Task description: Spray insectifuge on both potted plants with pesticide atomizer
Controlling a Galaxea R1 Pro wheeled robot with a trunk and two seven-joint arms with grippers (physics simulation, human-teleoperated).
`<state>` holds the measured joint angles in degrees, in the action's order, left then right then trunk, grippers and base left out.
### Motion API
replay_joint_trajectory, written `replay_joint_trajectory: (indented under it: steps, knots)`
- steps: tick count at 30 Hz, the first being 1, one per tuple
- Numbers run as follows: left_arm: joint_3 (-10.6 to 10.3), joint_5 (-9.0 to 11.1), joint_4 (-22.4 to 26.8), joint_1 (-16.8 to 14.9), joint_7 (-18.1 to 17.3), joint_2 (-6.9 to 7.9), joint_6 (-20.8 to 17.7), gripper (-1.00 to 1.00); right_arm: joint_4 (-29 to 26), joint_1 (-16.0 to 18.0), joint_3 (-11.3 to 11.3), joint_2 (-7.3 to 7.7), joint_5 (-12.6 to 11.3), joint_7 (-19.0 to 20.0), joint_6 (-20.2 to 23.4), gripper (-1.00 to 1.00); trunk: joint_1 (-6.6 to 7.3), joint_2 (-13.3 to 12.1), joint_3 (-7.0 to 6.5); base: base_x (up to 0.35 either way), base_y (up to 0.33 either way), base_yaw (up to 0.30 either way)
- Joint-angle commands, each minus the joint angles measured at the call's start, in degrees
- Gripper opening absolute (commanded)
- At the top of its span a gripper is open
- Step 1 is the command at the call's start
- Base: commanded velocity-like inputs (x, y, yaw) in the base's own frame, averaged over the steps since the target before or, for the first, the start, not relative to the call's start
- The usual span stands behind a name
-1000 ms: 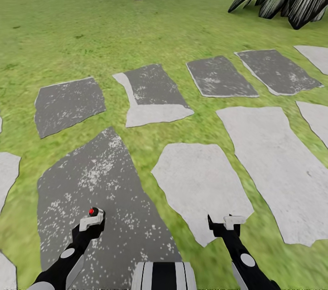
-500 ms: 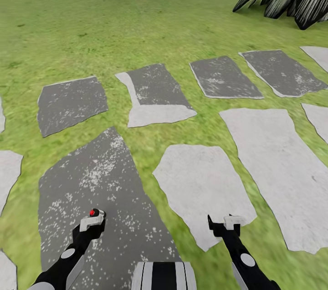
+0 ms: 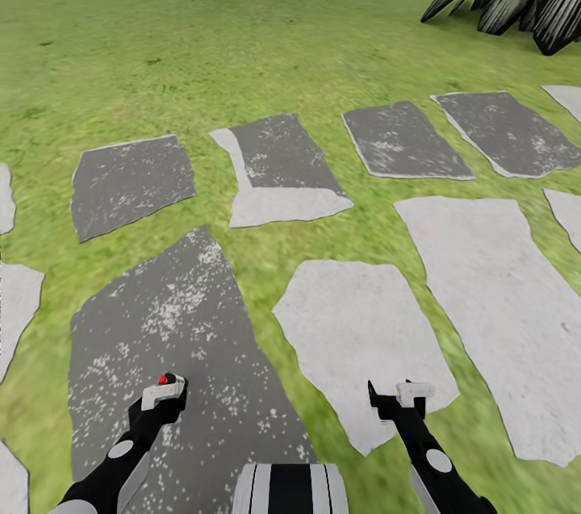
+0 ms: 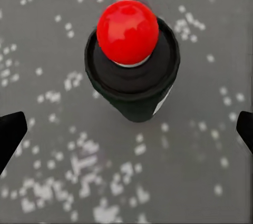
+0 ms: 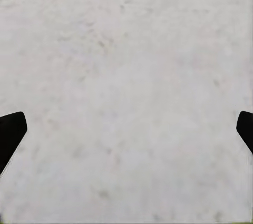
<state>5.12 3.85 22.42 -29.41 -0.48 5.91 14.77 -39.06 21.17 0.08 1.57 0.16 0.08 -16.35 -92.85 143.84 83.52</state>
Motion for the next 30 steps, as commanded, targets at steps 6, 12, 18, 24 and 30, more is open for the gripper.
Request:
replay_joint_trajectory:
  steps: [6,12,18,24,30]
  knots:
    - [0.0,0.4,0.1,0.0,-0.1,-0.02,0.2,1.00,0.0,0.0,0.0,0.01,0.0,0.0,-0.2,1.00,-0.01,0.0,0.03,0.056,-0.035,0.129]
    - [0.0,0.4,0.1,0.0,-0.1,-0.06,0.2,1.00,0.0,0.0,0.0,0.01,0.0,0.0,-0.2,1.00,-0.01,0.0,0.03,0.107,-0.001,0.007]
    - [0.0,0.4,0.2,0.0,-0.1,-0.10,0.2,1.00,0.0,0.0,0.0,0.01,0.0,0.0,-0.2,1.00,-0.01,0.0,0.03,0.044,0.000,0.000]
    - [0.0,0.4,0.2,0.0,-0.1,-0.11,0.2,1.00,0.0,0.0,0.0,0.01,0.0,0.0,-0.2,1.00,-0.01,0.0,0.03,0.070,-0.031,0.000]
    - [0.0,0.4,0.2,0.0,-0.1,-0.11,0.2,1.00,0.0,0.0,0.0,0.01,0.0,0.0,-0.2,1.00,-0.01,0.0,0.03,0.016,-0.009,0.000]
